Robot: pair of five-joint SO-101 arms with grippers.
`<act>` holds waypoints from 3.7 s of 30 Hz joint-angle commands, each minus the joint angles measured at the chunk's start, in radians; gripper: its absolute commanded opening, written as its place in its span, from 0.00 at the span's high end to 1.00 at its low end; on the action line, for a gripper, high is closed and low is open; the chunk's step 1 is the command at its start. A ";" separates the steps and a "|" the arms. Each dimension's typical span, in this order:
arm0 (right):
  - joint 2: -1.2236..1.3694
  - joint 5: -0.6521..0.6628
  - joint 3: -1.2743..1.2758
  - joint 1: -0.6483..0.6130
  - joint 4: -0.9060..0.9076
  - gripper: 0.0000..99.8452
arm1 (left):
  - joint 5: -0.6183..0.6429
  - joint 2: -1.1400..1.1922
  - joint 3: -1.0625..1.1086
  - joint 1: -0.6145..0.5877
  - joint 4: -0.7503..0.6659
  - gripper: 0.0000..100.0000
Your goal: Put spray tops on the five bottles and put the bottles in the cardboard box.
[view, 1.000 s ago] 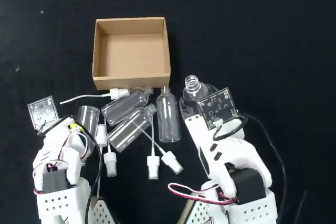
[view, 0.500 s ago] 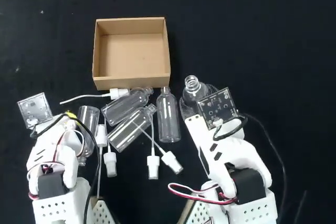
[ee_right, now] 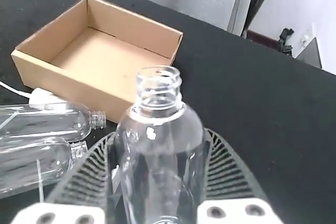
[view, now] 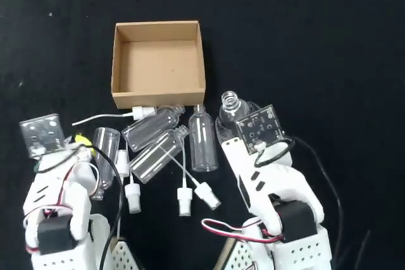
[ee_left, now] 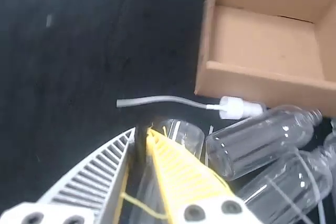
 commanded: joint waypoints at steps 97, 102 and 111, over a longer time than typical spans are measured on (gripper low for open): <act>-0.021 0.058 0.004 0.021 -0.044 0.95 | 0.078 1.272 -0.367 0.278 -0.163 0.87; -0.021 0.060 0.004 0.021 -0.044 0.95 | 0.078 1.367 -0.406 0.288 -0.164 0.87; -0.022 0.061 0.004 0.021 -0.044 0.95 | 0.118 1.501 -0.438 0.282 -0.210 0.87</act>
